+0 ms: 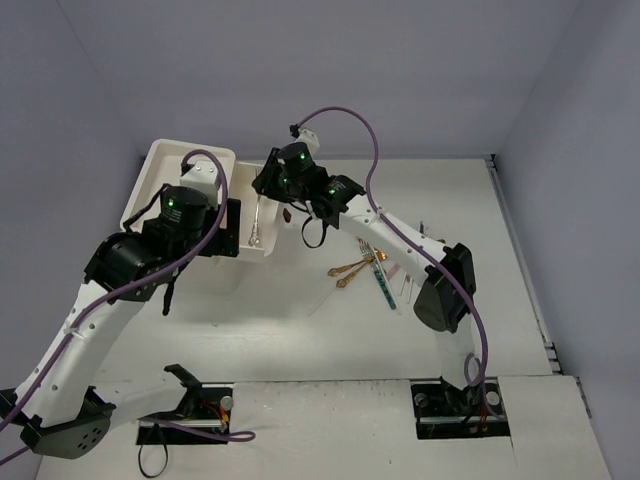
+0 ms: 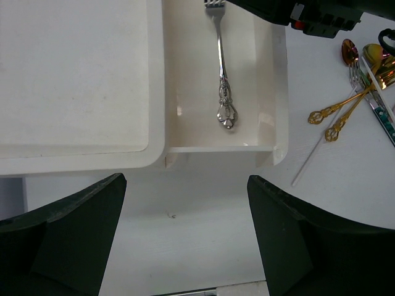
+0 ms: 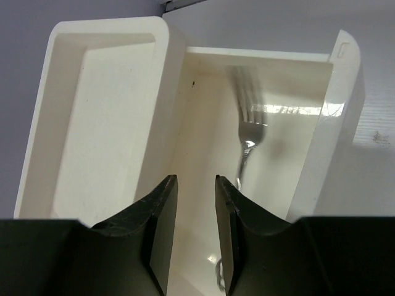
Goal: Sort the eating utensils into containers
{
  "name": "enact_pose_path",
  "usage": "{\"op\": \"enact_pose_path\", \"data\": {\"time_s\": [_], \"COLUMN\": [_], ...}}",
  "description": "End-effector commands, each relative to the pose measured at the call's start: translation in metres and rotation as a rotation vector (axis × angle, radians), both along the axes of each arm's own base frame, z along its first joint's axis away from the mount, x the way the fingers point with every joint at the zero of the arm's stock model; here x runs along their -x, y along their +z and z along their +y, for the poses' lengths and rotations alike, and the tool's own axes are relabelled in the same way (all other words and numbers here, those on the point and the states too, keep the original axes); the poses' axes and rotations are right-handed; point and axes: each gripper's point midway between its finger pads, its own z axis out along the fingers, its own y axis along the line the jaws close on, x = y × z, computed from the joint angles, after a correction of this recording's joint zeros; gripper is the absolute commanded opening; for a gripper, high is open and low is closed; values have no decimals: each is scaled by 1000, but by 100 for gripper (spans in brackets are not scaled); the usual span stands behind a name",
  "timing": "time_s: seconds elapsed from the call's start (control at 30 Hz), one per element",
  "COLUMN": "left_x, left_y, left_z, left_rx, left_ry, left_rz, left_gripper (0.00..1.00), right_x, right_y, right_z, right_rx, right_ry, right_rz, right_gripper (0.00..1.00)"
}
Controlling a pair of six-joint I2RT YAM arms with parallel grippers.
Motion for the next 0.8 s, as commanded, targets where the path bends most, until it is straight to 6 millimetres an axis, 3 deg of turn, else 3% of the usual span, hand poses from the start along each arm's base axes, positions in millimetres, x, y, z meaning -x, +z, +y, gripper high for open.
{"op": "enact_pose_path", "data": {"time_s": [0.0, 0.1, 0.3, 0.37, 0.63, 0.77], "left_x": [-4, -5, -10, -12, -19, -21], "left_y": [7, 8, 12, 11, 7, 7], "left_z": [2, 1, -3, -5, -12, -14], "left_rx": [18, 18, 21, 20, 15, 13], "left_ry": [22, 21, 13, 8, -7, -7], "left_rz": [-29, -30, -32, -25, -3, -2], "left_gripper": [77, 77, 77, 77, 77, 77], "right_x": [0, 5, 18, 30, 75, 94], "right_y": [65, 74, 34, 19, -98, -143], "right_z": [-8, -35, -113, -148, -232, -244], "right_rx": [-75, -10, 317, 409, 609, 658], "right_ry": [-2, -52, -135, -140, -48, 5], "right_rz": [-144, -198, -262, -258, -45, 46], "right_gripper": [40, 41, 41, 41, 41, 40]}}
